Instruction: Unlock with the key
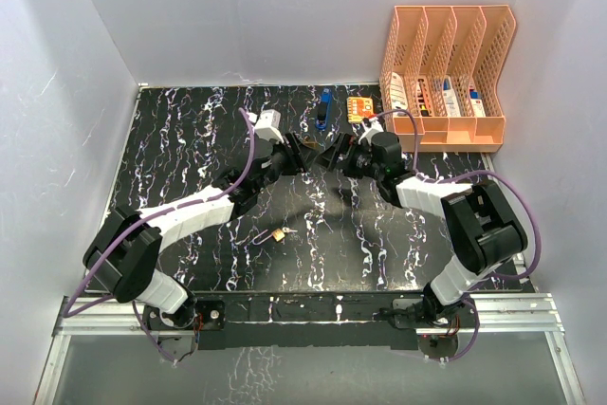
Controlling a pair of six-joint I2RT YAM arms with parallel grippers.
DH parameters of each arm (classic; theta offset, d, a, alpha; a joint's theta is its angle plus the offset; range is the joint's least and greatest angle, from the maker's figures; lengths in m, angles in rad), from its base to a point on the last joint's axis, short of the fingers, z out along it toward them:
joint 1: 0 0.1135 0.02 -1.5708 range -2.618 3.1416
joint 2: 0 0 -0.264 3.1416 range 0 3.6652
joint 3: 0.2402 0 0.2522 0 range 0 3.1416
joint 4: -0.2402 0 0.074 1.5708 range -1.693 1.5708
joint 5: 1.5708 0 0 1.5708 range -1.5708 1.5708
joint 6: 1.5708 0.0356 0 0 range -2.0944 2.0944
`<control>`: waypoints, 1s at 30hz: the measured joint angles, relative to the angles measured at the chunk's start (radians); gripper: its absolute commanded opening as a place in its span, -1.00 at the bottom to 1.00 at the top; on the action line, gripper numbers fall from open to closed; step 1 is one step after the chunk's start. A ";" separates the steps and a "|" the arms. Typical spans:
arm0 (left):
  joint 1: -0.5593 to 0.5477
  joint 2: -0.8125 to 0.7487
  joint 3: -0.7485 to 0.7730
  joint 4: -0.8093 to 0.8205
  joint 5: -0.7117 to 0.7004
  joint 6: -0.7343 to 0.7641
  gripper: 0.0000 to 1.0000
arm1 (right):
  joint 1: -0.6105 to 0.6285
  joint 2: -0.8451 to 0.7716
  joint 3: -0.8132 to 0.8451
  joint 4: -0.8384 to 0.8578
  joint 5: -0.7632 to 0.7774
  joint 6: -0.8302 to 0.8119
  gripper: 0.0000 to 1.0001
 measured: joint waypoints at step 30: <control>0.016 0.026 0.025 -0.088 -0.061 0.048 -1.00 | 0.009 -0.052 0.040 -0.141 0.141 -0.042 0.96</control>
